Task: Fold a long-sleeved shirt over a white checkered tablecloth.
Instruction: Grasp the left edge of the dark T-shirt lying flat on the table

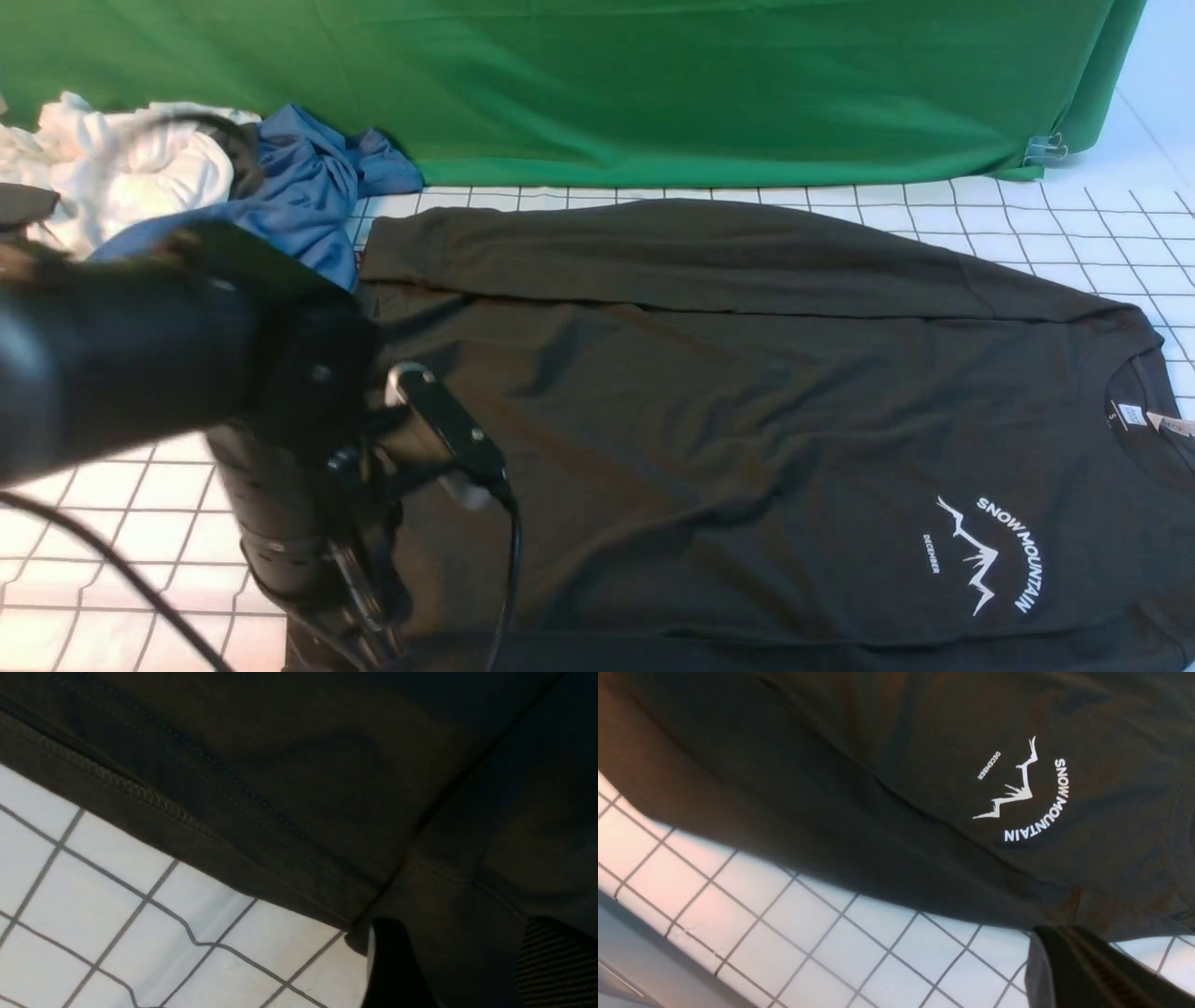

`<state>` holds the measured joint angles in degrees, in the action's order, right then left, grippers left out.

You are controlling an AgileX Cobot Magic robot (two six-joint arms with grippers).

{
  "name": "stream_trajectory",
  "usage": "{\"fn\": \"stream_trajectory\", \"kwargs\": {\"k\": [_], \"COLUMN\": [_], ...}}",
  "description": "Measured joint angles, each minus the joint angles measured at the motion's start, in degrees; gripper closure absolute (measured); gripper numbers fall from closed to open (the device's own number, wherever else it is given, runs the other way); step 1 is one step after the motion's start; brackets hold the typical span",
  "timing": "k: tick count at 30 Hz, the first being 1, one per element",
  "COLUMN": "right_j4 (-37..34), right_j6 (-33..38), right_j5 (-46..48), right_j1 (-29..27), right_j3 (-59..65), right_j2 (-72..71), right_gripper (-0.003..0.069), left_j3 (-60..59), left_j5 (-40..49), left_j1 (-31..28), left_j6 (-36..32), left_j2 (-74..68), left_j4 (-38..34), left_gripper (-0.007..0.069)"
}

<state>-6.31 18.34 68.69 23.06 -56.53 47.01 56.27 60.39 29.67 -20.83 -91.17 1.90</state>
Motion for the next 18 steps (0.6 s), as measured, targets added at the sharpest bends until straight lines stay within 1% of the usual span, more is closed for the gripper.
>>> {"fn": "stream_trajectory", "kwargs": {"k": [4, 6, 12, 14, 16, 18], "right_j4": [0.0, 0.0, 0.0, 0.0, 0.0, 0.0], "right_j6": [0.76, 0.93, 1.02, 1.02, 1.02, 1.02], "right_j5": [0.0, 0.0, 0.0, 0.0, 0.0, 0.0], "right_j1": [0.06, 0.06, 0.06, 0.06, 0.06, 0.06], "right_j3": [0.0, 0.0, 0.0, 0.0, 0.0, 0.0], "right_j2": [0.0, 0.0, 0.0, 0.0, 0.0, 0.0], "right_gripper": [0.0644, 0.0644, 0.0644, 0.0643, 0.0643, 0.0643], "left_j3": [-0.32, -1.72, -5.08, -5.44, -5.53, -5.67], "left_j5": [-1.24, -3.77, -8.58, -9.18, -9.18, -9.18], "left_j1": [0.0, 0.0, 0.0, 0.0, 0.0, 0.04], "left_j6": [-1.02, -1.5, -1.69, -1.76, -1.76, -1.69], "left_j2": [-3.78, -5.82, -6.1, -5.76, -5.69, -5.64], "left_j4": [0.59, 1.68, 2.15, 2.22, 2.0, 1.42], "left_gripper": [0.0275, 0.0272, 0.0275, 0.0293, 0.0328, 0.0386]}}
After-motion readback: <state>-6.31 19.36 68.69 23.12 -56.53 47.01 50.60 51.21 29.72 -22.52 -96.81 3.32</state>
